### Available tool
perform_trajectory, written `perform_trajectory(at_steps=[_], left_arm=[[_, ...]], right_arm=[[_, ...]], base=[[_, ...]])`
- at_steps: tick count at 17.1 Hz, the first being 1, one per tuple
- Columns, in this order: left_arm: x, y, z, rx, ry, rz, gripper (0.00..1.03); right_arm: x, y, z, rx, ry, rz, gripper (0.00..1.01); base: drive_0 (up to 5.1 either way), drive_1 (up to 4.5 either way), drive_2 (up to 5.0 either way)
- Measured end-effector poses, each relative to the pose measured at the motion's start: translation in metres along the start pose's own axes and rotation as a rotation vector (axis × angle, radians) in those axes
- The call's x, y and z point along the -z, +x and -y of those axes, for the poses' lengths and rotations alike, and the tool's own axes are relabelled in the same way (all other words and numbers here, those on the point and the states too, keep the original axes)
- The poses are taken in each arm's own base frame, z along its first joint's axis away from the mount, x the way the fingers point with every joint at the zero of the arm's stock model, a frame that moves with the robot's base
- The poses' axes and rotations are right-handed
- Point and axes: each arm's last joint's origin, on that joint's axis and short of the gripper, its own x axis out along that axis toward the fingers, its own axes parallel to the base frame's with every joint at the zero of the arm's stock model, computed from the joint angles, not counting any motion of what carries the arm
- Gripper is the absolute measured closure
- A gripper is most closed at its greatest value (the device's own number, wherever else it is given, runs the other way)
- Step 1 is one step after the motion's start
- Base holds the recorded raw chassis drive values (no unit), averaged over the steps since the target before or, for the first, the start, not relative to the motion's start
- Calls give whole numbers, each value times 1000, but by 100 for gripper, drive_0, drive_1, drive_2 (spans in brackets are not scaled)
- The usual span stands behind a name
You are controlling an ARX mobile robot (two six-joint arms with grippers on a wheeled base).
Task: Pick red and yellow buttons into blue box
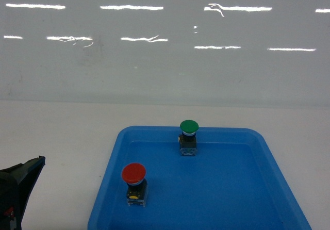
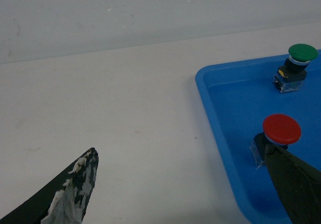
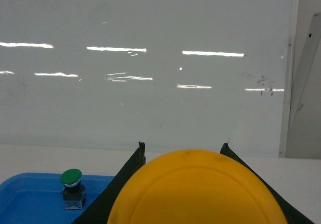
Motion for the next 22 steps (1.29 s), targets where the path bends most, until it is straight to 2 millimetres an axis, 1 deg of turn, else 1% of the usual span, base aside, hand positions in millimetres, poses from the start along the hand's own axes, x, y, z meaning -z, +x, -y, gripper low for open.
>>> perform_trajectory(at_steps=[3, 5, 6, 15, 18, 20, 22], left_arm=[[0, 0, 0, 0, 0, 0, 5], [0, 0, 0, 0, 0, 0, 5], [0, 0, 0, 0, 0, 0, 5], [1, 2, 2, 10, 2, -8, 5], [4, 18, 9, 55, 4, -69, 5], [-7, 34, 12, 93, -21, -83, 5], [-23, 53, 16, 136, -51, -94, 5]], right_arm=[[-15, -26, 3, -8, -27, 16, 62], [-18, -44, 6, -4, -42, 14, 62], [-19, -49, 8, -2, -43, 25, 62], [-17, -51, 9, -1, -57, 10, 62], [-17, -51, 9, -1, -57, 10, 62], [-17, -51, 9, -1, -57, 10, 62], [-17, -51, 9, -1, -57, 10, 62]], base=[[0, 0, 0], [0, 0, 0], [0, 0, 0], [0, 0, 0], [0, 0, 0], [0, 0, 0], [0, 0, 0]])
